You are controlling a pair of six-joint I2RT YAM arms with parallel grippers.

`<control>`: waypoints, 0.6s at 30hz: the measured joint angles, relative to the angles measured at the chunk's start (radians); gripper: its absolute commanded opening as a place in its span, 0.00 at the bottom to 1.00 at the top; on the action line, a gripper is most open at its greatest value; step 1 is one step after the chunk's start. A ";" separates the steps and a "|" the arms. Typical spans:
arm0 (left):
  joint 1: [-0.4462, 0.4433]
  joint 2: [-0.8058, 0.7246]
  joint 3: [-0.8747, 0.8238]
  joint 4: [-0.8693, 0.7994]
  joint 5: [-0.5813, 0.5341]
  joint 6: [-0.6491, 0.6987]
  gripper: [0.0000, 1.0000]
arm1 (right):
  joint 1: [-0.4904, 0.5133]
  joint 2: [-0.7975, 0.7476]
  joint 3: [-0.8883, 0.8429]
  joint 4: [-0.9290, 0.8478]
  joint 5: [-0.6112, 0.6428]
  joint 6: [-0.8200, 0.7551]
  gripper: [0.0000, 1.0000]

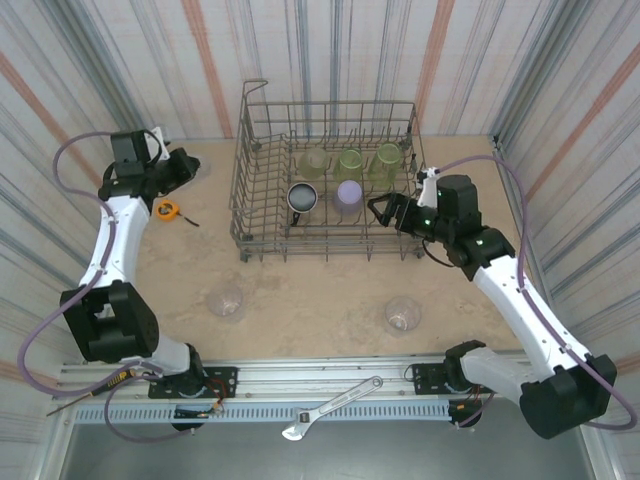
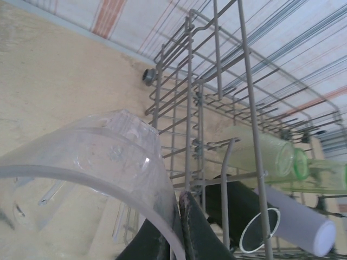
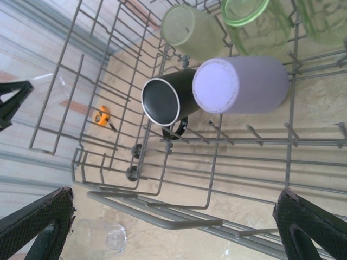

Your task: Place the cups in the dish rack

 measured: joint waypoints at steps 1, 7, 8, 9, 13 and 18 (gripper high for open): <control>0.008 0.000 -0.013 0.025 0.031 -0.014 0.00 | 0.008 0.014 0.008 0.004 0.000 0.000 0.99; 0.038 0.000 -0.075 0.198 0.205 -0.119 0.00 | 0.046 0.085 0.067 0.015 0.003 0.000 0.99; 0.042 0.000 -0.082 0.231 0.236 -0.143 0.00 | 0.052 0.095 0.076 0.017 0.004 0.000 0.99; 0.045 0.000 -0.087 0.266 0.263 -0.163 0.00 | 0.057 0.102 0.082 0.021 0.005 0.000 0.99; 0.063 0.000 -0.120 0.426 0.360 -0.263 0.00 | 0.085 0.134 0.104 0.034 0.009 0.000 0.99; 0.069 0.001 -0.135 0.561 0.446 -0.369 0.00 | 0.115 0.190 0.139 0.046 0.011 0.003 0.99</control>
